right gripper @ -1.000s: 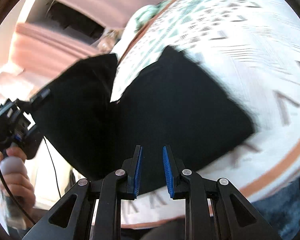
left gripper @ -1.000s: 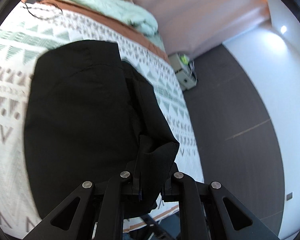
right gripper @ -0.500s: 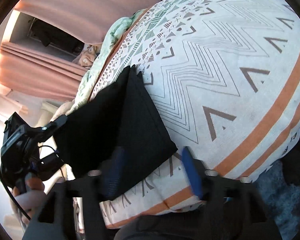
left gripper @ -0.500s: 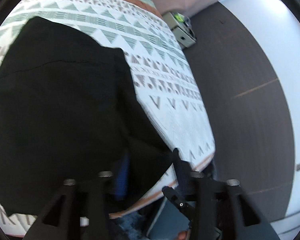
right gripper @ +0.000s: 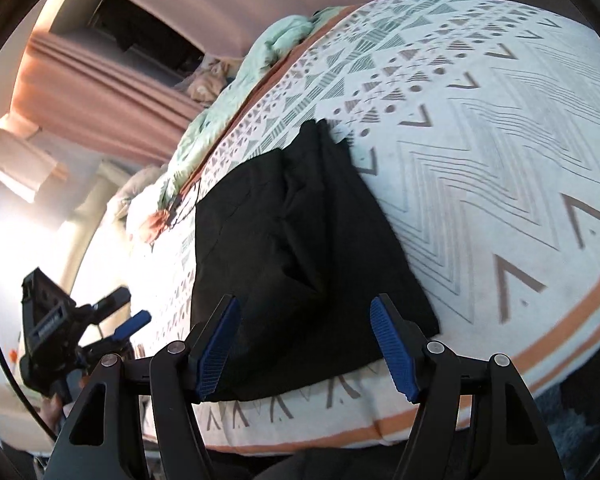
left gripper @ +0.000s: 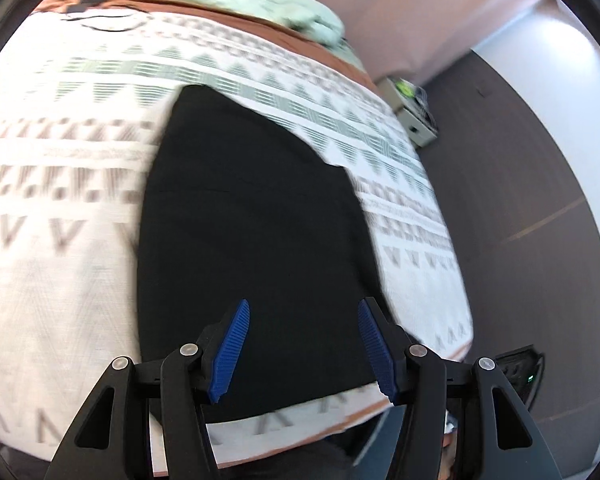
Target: Fold large clothes
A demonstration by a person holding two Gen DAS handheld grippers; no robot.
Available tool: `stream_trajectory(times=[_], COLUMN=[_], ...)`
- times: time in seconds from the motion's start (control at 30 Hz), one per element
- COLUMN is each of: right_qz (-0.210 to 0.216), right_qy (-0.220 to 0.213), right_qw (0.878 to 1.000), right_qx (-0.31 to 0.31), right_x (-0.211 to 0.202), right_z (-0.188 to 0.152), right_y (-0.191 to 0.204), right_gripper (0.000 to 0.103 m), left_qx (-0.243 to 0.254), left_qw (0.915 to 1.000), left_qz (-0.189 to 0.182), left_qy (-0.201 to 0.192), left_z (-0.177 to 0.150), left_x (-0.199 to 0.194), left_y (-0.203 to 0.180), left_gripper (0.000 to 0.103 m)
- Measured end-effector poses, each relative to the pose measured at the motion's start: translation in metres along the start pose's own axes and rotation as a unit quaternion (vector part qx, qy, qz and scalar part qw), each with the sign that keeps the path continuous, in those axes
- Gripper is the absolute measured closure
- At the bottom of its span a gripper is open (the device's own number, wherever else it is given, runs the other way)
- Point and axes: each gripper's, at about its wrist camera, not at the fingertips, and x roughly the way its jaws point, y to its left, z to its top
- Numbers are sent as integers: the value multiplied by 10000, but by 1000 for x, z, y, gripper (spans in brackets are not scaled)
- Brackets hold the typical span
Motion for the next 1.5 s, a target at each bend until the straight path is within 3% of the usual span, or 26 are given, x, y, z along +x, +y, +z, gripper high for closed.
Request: stream_trajectory(times=[0.3, 0.37, 0.5, 0.87, 1.13, 1.2, 1.33, 1.37, 1.5], right_qz=[-292, -276, -84, -63, -276, -288, -446, -528, -570], right_qy=[97, 120, -9, -87, -159, -7, 103, 103, 34], right_qw=[9994, 9993, 9993, 9999, 9993, 9995, 9989, 9984, 9977], right_qx=[-175, -239, -362, 91, 190, 124, -80, -156, -361], right_x=[31, 36, 29, 7, -2, -1, -7, -9, -14], right_z=[5, 3, -1, -14, -13, -9, 0, 3, 22], right_y=[9, 7, 4, -46, -54, -52, -46, -43, -30], right_gripper=[37, 75, 87, 90, 91, 88, 73, 67, 64], left_qx=[-426, -489, -653, -507, -446, -451, -466, -484, -542], left_qw=[9978, 9971, 9961, 9972, 9978, 9979, 9979, 9978, 9972], left_qz=[506, 568, 597, 548, 438, 395, 306, 277, 109], left_qy=[-103, -88, -22, 103, 227, 247, 320, 359, 494], left_z=[-13, -19, -28, -41, -49, -49, -53, -54, -57], left_x=[-31, -36, -34, -15, 6, 10, 21, 24, 34], left_y=[70, 83, 96, 82, 71, 70, 70, 71, 72], left_gripper=[45, 45, 45, 45, 45, 45, 45, 50, 54])
